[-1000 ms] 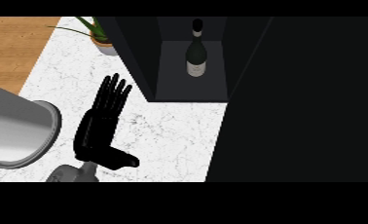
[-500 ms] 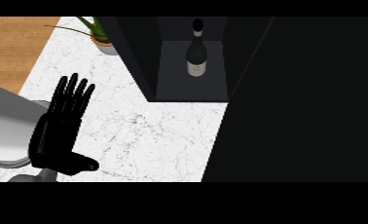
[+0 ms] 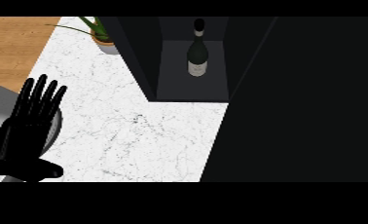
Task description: Pick up the wine, place it into the cabinet and close the cabinet
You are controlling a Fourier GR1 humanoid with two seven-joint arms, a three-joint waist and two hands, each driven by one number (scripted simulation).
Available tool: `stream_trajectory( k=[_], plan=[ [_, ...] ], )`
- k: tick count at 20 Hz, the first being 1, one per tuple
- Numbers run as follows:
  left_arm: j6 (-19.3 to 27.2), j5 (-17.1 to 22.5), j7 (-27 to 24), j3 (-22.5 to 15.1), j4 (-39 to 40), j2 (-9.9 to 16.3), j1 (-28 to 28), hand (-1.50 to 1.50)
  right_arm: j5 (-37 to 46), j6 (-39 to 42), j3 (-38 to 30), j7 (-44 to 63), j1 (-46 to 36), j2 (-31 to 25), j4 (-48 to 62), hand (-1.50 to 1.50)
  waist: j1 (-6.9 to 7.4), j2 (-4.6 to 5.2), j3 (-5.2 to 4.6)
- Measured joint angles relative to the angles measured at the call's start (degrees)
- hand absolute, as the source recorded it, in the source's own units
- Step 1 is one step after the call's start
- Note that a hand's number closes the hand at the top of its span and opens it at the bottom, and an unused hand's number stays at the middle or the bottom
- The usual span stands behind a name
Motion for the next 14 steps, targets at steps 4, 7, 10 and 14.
stream_trajectory(
  k=[4,7,10,14],
  plan=[
    [-1.6,1.2,0.8,1.4,1.0,1.2,-0.5,-1.50,-0.1,1.0,-0.6,1.3,-1.8,0.4,0.1,1.50,0.20,0.10,-0.04],
    [-2.8,2.0,1.3,2.3,1.2,2.2,-0.8,-1.50,-0.2,1.7,-1.5,2.5,-3.4,1.4,0.2,1.50,0.72,0.22,-0.08],
    [-4.1,2.9,1.9,3.1,1.4,3.0,-0.9,-1.50,-0.5,2.4,-2.7,3.8,-5.3,3.0,0.5,1.50,1.43,0.39,-0.11],
    [-5.4,3.1,2.1,3.9,3.3,3.8,-2.3,-1.50,-0.9,3.5,-4.6,6.2,-9.2,6.0,1.1,1.50,2.18,0.72,-0.19]
  ],
)
